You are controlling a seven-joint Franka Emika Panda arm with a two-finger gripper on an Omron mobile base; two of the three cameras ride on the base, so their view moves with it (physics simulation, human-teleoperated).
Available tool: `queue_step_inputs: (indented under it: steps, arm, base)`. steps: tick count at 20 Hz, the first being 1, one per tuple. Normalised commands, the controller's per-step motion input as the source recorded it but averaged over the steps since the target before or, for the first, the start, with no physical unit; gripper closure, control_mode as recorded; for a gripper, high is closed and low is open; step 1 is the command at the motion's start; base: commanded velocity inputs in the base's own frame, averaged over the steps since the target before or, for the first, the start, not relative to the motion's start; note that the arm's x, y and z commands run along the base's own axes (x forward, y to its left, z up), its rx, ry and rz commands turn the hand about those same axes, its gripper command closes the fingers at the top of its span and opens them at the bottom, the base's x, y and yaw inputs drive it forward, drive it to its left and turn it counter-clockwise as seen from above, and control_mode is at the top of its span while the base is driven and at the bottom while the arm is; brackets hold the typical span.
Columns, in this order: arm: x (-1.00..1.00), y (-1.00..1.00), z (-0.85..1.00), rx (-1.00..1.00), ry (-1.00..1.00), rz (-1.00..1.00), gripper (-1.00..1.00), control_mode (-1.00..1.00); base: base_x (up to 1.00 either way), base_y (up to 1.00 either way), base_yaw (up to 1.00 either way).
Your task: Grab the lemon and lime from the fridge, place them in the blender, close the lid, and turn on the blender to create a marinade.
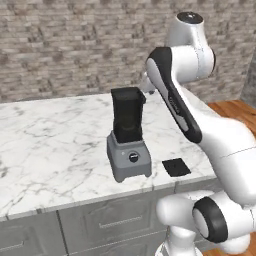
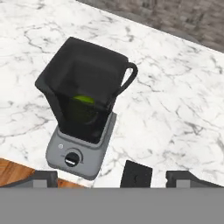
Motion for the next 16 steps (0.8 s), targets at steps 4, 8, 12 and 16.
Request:
queue_step_inputs:
  steps: [4, 8, 12, 16]
  arm:
    - [-1.0, -0.96, -0.32, 0.11, -0.1, 0.0, -1.0, -1.0]
    - [-1.0, -0.66, -0.14, 0.05, -0.06, 0.0, -1.0, -1.0]
    - [-1.0, -0.1, -0.17, 0.0, -0.04, 0.04, -1.0, -1.0]
    - [-0.25, 0.05, -0.06, -0.01, -0.02, 0.05, -1.0, 1.0]
  base:
    - [0.0, 0.0, 0.0]
    - [0.0, 0.0, 0.0]
    - [0.0, 0.0, 0.0]
    - [-0.75, 0.41, 0.34]
